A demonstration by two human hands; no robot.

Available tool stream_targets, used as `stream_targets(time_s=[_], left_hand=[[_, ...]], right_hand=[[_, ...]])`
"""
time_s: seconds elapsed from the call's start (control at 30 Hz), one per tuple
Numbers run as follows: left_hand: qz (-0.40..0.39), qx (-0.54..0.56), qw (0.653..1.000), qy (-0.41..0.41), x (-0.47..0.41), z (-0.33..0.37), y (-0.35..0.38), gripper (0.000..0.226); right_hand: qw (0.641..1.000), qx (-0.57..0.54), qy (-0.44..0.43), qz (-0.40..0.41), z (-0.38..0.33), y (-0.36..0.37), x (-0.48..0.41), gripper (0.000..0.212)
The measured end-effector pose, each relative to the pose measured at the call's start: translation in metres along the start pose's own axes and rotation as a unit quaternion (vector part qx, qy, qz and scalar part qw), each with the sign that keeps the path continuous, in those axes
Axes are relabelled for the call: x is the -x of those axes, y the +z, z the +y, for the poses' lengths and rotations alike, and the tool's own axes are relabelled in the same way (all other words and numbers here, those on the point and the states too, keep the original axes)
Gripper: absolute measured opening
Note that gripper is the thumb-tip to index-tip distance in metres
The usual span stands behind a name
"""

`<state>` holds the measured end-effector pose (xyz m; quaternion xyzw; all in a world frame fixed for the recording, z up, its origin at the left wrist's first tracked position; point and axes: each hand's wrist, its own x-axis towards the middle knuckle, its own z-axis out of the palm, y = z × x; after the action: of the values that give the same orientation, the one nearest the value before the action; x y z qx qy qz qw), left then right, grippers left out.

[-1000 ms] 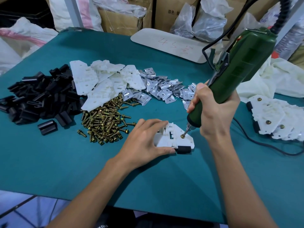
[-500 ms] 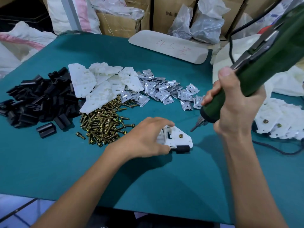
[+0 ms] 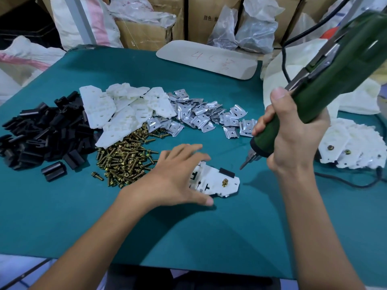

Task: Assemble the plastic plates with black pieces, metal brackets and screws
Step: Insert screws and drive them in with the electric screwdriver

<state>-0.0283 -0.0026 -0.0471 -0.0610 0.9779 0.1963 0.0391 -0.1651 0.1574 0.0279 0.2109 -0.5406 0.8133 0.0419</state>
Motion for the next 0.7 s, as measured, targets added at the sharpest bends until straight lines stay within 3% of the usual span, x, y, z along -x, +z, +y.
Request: stream_targets(time_s=[0.07,0.27,0.7], left_hand=[[-0.019,-0.001,1.000,0.022,-0.002,-0.005,0.007,0.100],[0.112,-0.065,0.991,-0.022,-0.005,0.013,0.036,0.118],[0.170,-0.035,0.985,-0.011,-0.006,0.014,0.046,0.104]], right_hand=[[1.000,-0.002,0.008,-0.004,0.003,0.001,0.002,0.028],[1.000,-0.002,0.019,-0.001,0.011,0.003,0.006,0.026],[1.000,0.012,0.014,-0.003,0.030,0.004,0.006,0.021]])
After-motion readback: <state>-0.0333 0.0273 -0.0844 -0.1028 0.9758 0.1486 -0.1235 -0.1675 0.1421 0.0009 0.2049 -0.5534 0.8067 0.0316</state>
